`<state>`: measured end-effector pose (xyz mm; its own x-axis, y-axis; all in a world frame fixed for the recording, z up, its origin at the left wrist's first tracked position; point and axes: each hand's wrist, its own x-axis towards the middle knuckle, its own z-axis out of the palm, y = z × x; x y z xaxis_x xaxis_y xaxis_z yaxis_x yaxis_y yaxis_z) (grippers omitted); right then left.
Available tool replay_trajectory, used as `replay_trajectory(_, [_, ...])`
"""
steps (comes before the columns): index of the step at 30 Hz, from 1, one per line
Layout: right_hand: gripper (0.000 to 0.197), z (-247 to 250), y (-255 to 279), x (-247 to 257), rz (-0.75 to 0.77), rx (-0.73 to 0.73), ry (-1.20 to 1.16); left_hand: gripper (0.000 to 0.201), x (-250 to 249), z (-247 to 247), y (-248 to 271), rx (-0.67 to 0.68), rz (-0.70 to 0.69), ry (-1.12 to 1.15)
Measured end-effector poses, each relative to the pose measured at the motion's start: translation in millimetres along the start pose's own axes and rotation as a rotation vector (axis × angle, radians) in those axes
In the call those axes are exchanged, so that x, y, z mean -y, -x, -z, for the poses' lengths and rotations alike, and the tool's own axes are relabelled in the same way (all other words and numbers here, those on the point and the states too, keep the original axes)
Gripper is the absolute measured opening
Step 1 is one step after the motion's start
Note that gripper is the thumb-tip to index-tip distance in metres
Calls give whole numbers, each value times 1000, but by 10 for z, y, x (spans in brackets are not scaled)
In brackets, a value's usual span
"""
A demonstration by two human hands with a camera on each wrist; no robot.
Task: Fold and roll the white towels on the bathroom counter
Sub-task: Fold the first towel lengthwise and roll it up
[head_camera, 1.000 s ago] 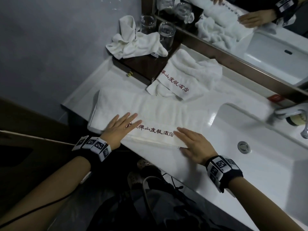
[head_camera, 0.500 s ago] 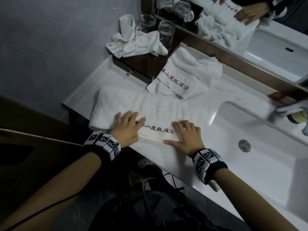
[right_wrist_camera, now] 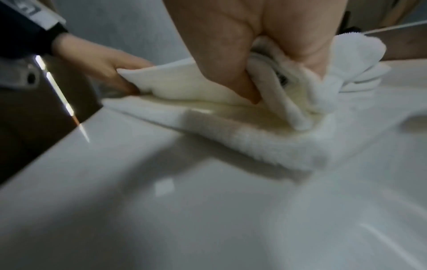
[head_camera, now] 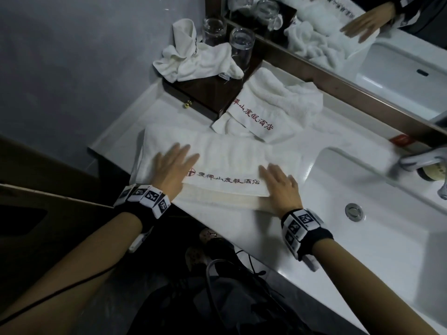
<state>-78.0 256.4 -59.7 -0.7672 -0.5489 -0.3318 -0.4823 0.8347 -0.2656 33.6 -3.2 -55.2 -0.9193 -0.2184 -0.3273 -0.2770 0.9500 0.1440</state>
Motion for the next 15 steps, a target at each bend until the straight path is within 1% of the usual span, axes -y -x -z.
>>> replay_trajectory(1, [69, 24, -6, -76, 30, 77, 10, 99, 83, -20, 22, 20, 42, -6])
replay_trajectory(2, [71, 46, -1, -138, 60, 137, 19, 109, 145, -49, 37, 46, 52, -8])
replay_trajectory(3, [72, 68, 14, -197, 81, 167, 24, 114, 187, -86, 55, 73, 41, -14])
replay_trajectory(6, [79, 159, 94, -344, 70, 152, -8, 122, 237, -197, 154, 113, 7, -16])
replay_trajectory(8, [80, 233, 142, -412, 70, 182, -12, 123, 232, -264, 237, 101, 5, -4])
replay_trajectory(10, [73, 299, 163, -459, 68, 219, -10, 117, 203, -255, 292, 104, 4, 10])
replay_trajectory(11, [65, 331, 161, -480, 52, 218, -21, 110, 201, -210, 295, 117, 2, 41])
replay_trajectory(13, [43, 416, 135, -511, 6, 183, -106, 89, 238, -73, 269, 148, 18, 167])
replay_trajectory(15, [22, 527, 101, -542, -4, 135, -254, 61, 330, 118, 221, 133, 93, 374])
